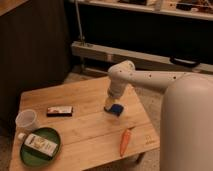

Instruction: Place the white sponge in the ceramic cup

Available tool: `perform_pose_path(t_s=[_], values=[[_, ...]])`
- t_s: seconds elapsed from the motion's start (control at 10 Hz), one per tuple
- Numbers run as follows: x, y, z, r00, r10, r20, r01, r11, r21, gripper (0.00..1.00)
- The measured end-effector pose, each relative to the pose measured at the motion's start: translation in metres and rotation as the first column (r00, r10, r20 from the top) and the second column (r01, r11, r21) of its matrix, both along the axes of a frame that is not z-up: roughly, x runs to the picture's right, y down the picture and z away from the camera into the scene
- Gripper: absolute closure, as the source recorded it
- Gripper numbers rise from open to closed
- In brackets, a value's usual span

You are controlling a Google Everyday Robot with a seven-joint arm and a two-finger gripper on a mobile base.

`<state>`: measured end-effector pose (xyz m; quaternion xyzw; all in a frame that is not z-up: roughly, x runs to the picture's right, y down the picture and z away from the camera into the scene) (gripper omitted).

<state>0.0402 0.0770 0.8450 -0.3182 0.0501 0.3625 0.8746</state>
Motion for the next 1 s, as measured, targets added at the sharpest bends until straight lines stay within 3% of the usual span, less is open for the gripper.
perform_pose_path(t_s=[0.6, 1.0], values=[[-0.003, 0.008, 0.008, 1.0, -0.019, 0.024, 0.019, 0.9998, 0.008, 0.35], [-0.014, 0.011, 0.027, 0.999, -0.027, 0.038, 0.027, 0.9996, 0.001, 0.35]])
